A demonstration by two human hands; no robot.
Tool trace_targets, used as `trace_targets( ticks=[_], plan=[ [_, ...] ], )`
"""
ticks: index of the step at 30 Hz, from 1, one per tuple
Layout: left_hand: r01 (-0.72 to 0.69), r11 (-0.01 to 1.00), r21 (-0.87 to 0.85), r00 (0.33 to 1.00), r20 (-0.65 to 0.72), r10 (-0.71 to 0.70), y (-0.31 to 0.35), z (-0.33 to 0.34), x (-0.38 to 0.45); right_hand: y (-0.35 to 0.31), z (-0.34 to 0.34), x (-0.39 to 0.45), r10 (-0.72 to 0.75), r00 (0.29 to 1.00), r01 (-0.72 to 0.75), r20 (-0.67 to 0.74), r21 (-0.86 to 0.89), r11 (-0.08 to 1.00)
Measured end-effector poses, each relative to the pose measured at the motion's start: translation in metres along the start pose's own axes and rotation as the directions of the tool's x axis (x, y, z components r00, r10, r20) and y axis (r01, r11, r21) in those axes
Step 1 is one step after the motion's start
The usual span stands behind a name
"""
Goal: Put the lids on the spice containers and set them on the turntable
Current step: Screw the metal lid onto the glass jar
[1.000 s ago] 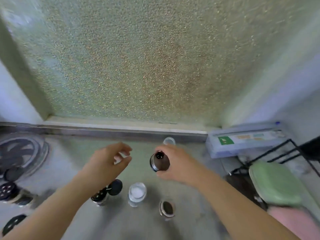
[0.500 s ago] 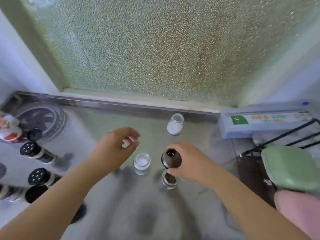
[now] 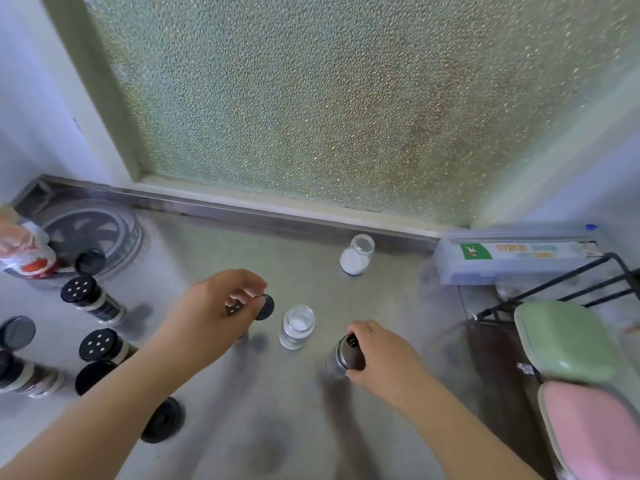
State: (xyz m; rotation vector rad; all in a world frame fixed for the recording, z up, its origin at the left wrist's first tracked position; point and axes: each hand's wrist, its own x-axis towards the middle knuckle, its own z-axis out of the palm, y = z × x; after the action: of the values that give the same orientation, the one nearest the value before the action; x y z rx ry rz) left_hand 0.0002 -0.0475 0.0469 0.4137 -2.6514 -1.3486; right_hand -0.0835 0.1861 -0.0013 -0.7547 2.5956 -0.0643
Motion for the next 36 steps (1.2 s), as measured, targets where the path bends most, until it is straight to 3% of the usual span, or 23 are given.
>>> trace_targets(
  ticks=[12,23,28,31,36],
  plan=[
    [-0.079,0.997,-0.005,0.992,0.095,0.08,0.005,0.016,0.0,-0.001,0.006,0.004,-0.009,0.996,0.013,0.088,-0.045,0.999],
    [-0.011,1.0,-0.003,0.989,0.148,0.011,-0.01,0.015,-0.003,0.002,-0.018,-0.006,0.014,0.999,-0.019,0.045,0.107,0.994],
    [-0.002,1.0,0.029,0.926,0.377,-0.009,-0.008,0.038,-0.008,-0.016,-0.076,-0.025,-0.077,0.996,0.066,0.044,0.216,0.974],
    [-0.007,0.999,-0.052,0.875,0.483,0.032,0.008,0.052,-0.011,-0.037,-0.1,-0.033,-0.147,0.989,0.141,0.012,0.223,0.965],
    [0.015,0.982,-0.19,0.917,0.394,0.062,0.022,0.045,-0.016,-0.06,-0.111,-0.037,-0.242,0.969,0.245,-0.043,0.231,0.942]
  ],
)
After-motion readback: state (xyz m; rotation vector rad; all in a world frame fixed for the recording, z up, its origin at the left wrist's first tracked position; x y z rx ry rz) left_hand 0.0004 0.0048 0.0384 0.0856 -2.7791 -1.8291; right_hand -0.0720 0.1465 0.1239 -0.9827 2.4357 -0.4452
